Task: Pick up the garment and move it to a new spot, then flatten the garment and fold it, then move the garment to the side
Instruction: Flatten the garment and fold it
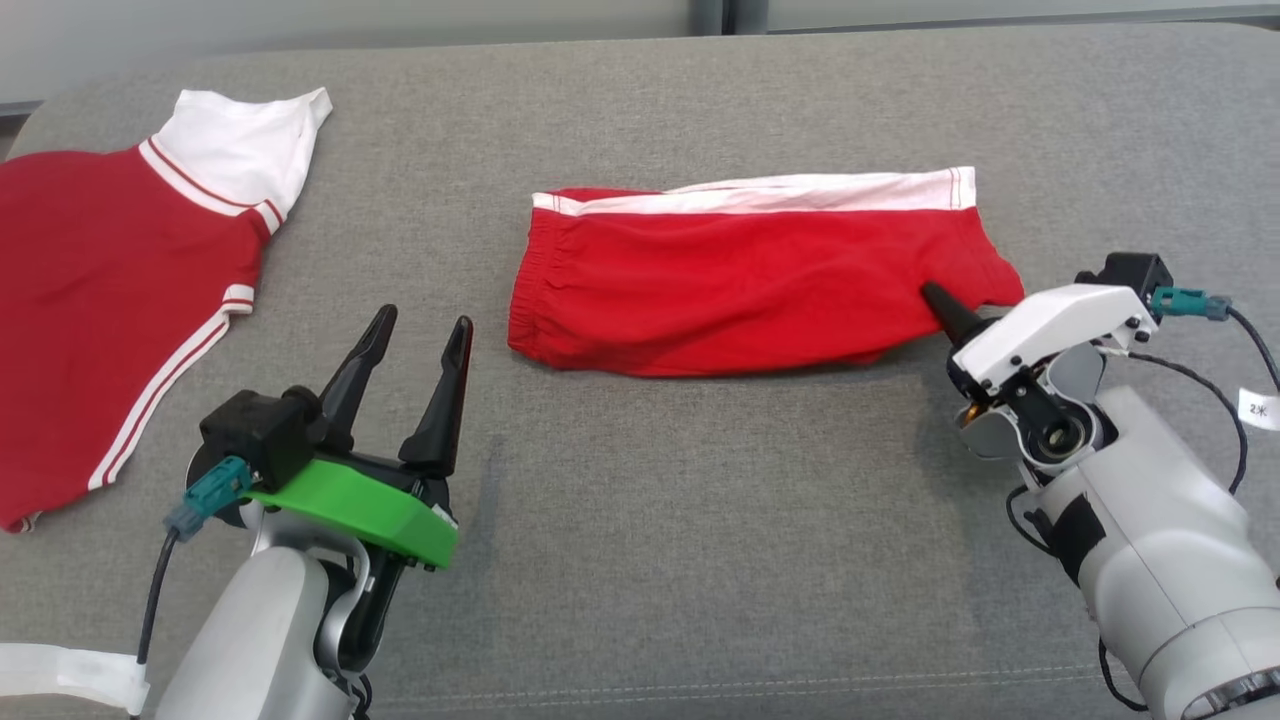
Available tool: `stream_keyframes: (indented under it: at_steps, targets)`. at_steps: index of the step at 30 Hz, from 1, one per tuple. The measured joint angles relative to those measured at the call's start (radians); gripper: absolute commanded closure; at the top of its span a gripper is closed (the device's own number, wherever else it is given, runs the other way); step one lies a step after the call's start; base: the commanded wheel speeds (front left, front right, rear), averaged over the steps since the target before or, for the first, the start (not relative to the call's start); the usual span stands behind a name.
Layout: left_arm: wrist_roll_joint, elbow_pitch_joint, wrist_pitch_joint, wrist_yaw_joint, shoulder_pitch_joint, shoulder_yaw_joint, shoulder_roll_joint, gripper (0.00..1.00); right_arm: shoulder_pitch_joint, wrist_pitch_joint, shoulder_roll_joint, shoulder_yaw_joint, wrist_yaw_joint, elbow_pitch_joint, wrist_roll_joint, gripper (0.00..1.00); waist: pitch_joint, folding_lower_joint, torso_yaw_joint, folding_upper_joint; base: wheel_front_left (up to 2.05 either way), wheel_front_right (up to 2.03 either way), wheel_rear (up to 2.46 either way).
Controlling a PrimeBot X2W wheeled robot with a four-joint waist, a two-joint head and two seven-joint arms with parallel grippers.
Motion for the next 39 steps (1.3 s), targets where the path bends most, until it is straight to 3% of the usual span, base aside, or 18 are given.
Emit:
stream_keyframes:
  at_steps: [13, 14, 15, 16, 26, 39]
  targets:
    - [-0.007, -0.027, 0.006, 0.016, 0.033, -0.011, -0.003, 0.0, 0.126, -0.03, -0.062, 0.002, 0.0, -0.09, 0.025, 1.0, -0.051, 0.0, -0.059, 0.0, 0.0, 0.0, 0.0]
    - [-0.007, -0.027, 0.006, 0.018, 0.034, -0.012, -0.003, 0.0, 0.13, -0.031, -0.062, 0.004, 0.0, -0.093, 0.026, 0.67, -0.052, 0.0, -0.06, 0.0, 0.0, 0.0, 0.0]
    - [-0.008, -0.028, 0.006, 0.018, 0.035, -0.012, -0.003, 0.0, 0.136, -0.034, -0.062, 0.007, 0.0, -0.096, 0.026, 0.53, -0.053, 0.0, -0.061, 0.0, 0.0, 0.0, 0.0]
    - [-0.008, -0.03, 0.007, 0.018, 0.038, -0.012, -0.003, 0.0, 0.14, -0.035, -0.063, 0.008, 0.0, -0.098, 0.026, 0.0, -0.054, 0.0, -0.062, 0.0, 0.0, 0.0, 0.0]
    - [-0.008, -0.037, 0.015, 0.021, 0.044, -0.015, -0.003, 0.0, 0.166, -0.064, -0.097, 0.019, 0.0, -0.125, 0.018, 0.0, -0.058, 0.0, -0.064, 0.0, 0.0, 0.0, 0.0]
    - [-0.012, -0.062, 0.016, 0.033, 0.069, -0.007, -0.001, 0.0, 0.227, -0.2, -0.196, 0.002, -0.002, -0.16, -0.055, 0.0, -0.068, 0.0, -0.07, 0.0, 0.0, 0.0, 0.0]
